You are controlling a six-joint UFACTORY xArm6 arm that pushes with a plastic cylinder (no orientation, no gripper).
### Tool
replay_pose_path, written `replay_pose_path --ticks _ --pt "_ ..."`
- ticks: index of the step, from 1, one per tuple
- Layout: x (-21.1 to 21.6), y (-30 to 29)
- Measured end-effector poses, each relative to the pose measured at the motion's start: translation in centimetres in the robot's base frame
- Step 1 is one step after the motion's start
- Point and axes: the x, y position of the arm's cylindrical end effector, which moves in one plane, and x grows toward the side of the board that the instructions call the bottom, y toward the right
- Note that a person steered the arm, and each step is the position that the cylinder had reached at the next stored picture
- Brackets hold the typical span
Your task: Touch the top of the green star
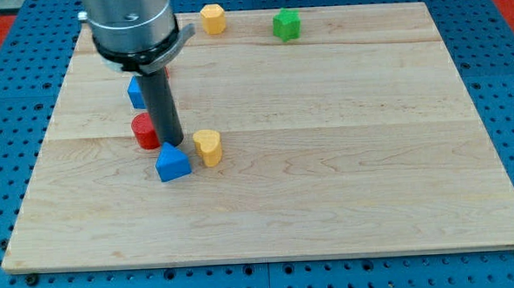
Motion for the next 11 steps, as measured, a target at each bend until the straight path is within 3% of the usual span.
replay_pose_path --ticks 2,3,6,7,8,9,10,11 --pt "1.7 9.3" --pt "4.9 9.1" --pt "4.0 -1.0" --pt "2.1 5.5" --pt "-3.5 13.9" --pt "-11.6 19.9" --pt "-18.7 21.1" --pt "-21.4 22.5"
